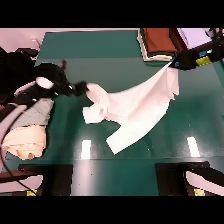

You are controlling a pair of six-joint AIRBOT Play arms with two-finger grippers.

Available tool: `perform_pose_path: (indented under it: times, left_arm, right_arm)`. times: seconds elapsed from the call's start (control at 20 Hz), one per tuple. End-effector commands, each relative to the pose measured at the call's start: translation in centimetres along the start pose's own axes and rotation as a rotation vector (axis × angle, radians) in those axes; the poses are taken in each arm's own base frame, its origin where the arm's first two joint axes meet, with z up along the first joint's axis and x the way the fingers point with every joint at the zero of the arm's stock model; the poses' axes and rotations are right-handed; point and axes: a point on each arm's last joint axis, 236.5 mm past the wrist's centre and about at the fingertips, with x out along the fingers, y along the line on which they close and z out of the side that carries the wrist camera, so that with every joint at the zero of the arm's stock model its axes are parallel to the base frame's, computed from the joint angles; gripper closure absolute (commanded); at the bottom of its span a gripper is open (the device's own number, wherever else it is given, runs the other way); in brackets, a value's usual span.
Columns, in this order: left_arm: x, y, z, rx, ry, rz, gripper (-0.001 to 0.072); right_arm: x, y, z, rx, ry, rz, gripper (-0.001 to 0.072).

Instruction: Fold the shirts.

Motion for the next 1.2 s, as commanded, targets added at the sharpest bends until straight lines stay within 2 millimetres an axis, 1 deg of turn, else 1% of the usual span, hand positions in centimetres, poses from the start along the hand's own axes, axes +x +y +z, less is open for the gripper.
perform_pose_path:
  times: [0.0, 0.05, 0.1, 0.15, 0.2, 0.3, 0.4, 0.5, 0.55, 0.6, 0.65, 0.7, 0.75, 0.8, 0.85, 0.9, 0.95, 1.0, 1.05, 1.1, 1.15]
  left_arm:
    - [-12.0, -4.7, 10.9, 0.141, -0.342, -0.031, 0.0683]
    - [-17.2, -7.2, 13.6, 0.219, -0.458, -0.04, 0.0683]
    - [-23.0, -10.2, 15.4, 0.311, -0.575, -0.047, 0.0683]
    - [-28.1, -13.0, 16.1, 0.392, -0.672, -0.047, 0.0684]
    - [-33.2, -15.8, 16.0, 0.48, -0.764, -0.037, 0.0684]
    - [-41.1, -20.8, 14.3, 0.617, -0.908, -0.028, 0.0683]
    - [-47.3, -24.7, 11.8, 0.699, -1.027, -0.055, 0.0684]
    - [-51.2, -27.2, 9.8, 0.752, -1.1, -0.076, 0.0683]
    - [-52.1, -27.9, 9.1, 0.77, -1.109, -0.082, 0.0683]
    - [-52.6, -28.4, 8.6, 0.785, -1.105, -0.086, 0.0684]
    - [-52.4, -28.5, 8.4, 0.789, -1.094, -0.087, 0.0683]
    - [-51.9, -28.3, 8.1, 0.792, -1.066, -0.084, 0.0684]
    - [-50.4, -27.7, 8.4, 0.778, -1.014, -0.082, 0.0684]
    - [-48.6, -26.9, 8.4, 0.75, -0.94, -0.086, 0.0683]
    - [-46.1, -25.7, 8.7, 0.724, -0.853, -0.081, 0.0684]
    - [-43.5, -24.3, 9.0, 0.704, -0.768, -0.068, 0.0684]
    - [-40.6, -22.5, 9.3, 0.667, -0.68, -0.057, 0.0684]
    - [-37.1, -20.4, 9.6, 0.612, -0.582, -0.051, 0.0684]
    - [-33.3, -18.1, 9.5, 0.567, -0.48, -0.046, 0.0684]
    - [-29.3, -16.0, 8.8, 0.523, -0.375, -0.045, 0.0684]
    - [-25.1, -13.5, 7.7, 0.478, -0.268, -0.036, 0.0683]
  right_arm:
    - [-4.9, 1.4, 2.8, -0.056, -0.211, -0.03, 0.0695]
    - [-7.4, 2.3, 3.8, -0.083, -0.305, -0.04, 0.0695]
    - [-10.3, 3.4, 4.7, -0.117, -0.408, -0.052, 0.0695]
    - [-12.9, 4.3, 5.3, -0.137, -0.496, -0.06, 0.0695]
    - [-15.6, 5.3, 5.6, -0.156, -0.58, -0.067, 0.0696]
    - [-20.2, 6.8, 5.5, -0.201, -0.684, -0.098, 0.0695]
    - [-24.3, 8.4, 5.6, -0.243, -0.764, -0.114, 0.0695]
    - [-27.3, 8.9, 5.6, -0.277, -0.8, -0.162, 0.0696]
    - [-28.3, 8.9, 5.8, -0.288, -0.805, -0.186, 0.0696]
    - [-29.1, 8.7, 5.9, -0.295, -0.807, -0.216, 0.0695]
    - [-29.7, 8.5, 6.2, -0.299, -0.809, -0.235, 0.0696]
    - [-30.0, 8.2, 6.6, -0.299, -0.815, -0.255, 0.0696]
    - [-30.2, 7.7, 7.1, -0.288, -0.821, -0.272, 0.0696]
    - [-29.9, 7.2, 7.7, -0.276, -0.817, -0.28, 0.0696]
    - [-29.0, 6.6, 8.3, -0.259, -0.801, -0.281, 0.0696]
    - [-27.6, 5.9, 8.8, -0.238, -0.772, -0.275, 0.0696]
    - [-25.3, 4.8, 9.2, -0.217, -0.719, -0.271, 0.0696]
    - [-22.3, 3.5, 9.3, -0.195, -0.648, -0.266, 0.0696]
    - [-18.4, 1.8, 9.0, -0.165, -0.551, -0.26, 0.0696]
    - [-14.5, 0.1, 8.4, -0.128, -0.447, -0.252, 0.0696]
    - [-10.2, -1.7, 7.1, -0.094, -0.32, -0.242, 0.0696]
